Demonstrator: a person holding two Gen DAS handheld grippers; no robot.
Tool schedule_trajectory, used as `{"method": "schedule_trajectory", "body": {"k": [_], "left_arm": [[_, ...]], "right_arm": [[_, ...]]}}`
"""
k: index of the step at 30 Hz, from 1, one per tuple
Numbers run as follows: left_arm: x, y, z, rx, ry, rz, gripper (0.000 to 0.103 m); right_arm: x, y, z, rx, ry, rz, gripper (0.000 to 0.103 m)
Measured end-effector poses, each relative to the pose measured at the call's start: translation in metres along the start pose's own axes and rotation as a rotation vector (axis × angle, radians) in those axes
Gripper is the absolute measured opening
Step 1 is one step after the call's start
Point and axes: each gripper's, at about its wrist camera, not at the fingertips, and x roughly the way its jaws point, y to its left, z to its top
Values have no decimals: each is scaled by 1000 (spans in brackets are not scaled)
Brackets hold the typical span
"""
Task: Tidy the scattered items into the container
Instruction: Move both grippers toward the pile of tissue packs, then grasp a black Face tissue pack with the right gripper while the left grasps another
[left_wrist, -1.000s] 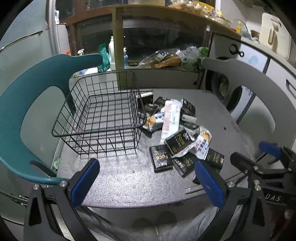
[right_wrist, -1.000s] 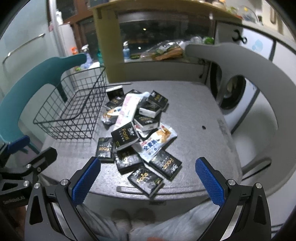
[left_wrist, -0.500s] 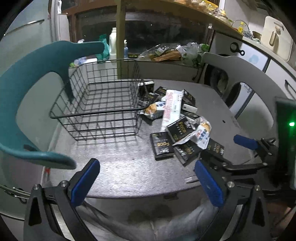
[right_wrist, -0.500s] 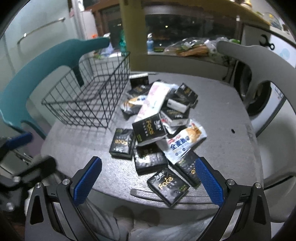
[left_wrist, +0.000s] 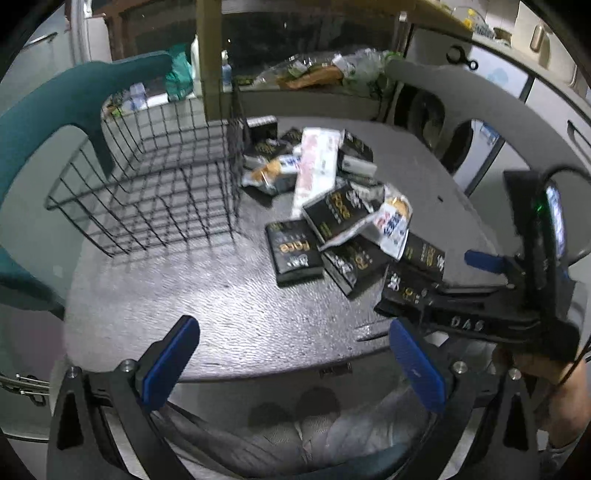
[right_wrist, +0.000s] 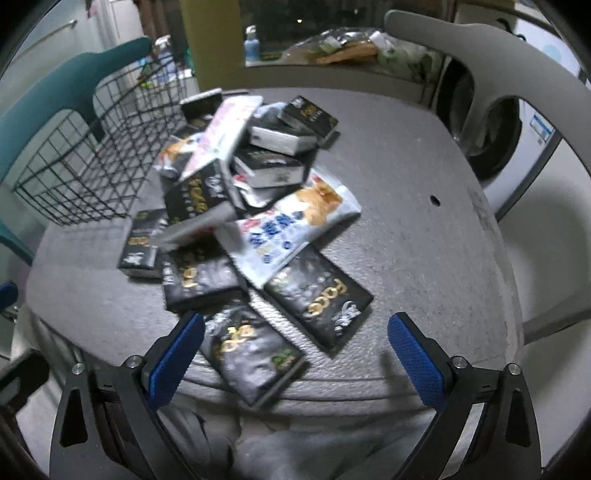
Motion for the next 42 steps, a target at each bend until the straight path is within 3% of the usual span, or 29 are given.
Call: {"method": "schedule_trajectory", "body": {"k": [4,8,15,18,21,23,28,37,42], "left_arm": [[30,0,0,-14,52,11,102],[44,3,6,-21,48,46,102],[63,11,21,-31,47,93,102],[71,12,27,-36,53,104,102],[76,10,32,-31,52,108,102],[79,9,34,-36,56,107,102],[85,9,41,-55,62,99,102],[104,16,51,-120,99,89,102],[111,23,52,-158,113,35,90]], "right_arm": [[17,-12,6,-6,4,-24,94],[31,-15,12,-51,-3,-72,90],[53,-24,17,-29,23,-29,89],[54,-24,18,-23,13,-2,81],[52,-17,20,-40,9,4,56],[52,-12,22,-50,10,-3,49],[46,-3,22,-54,3,-6,47],[8,13,29,-82,-92,-9,47],[-5,19,30,-85,-113,8,48]]}}
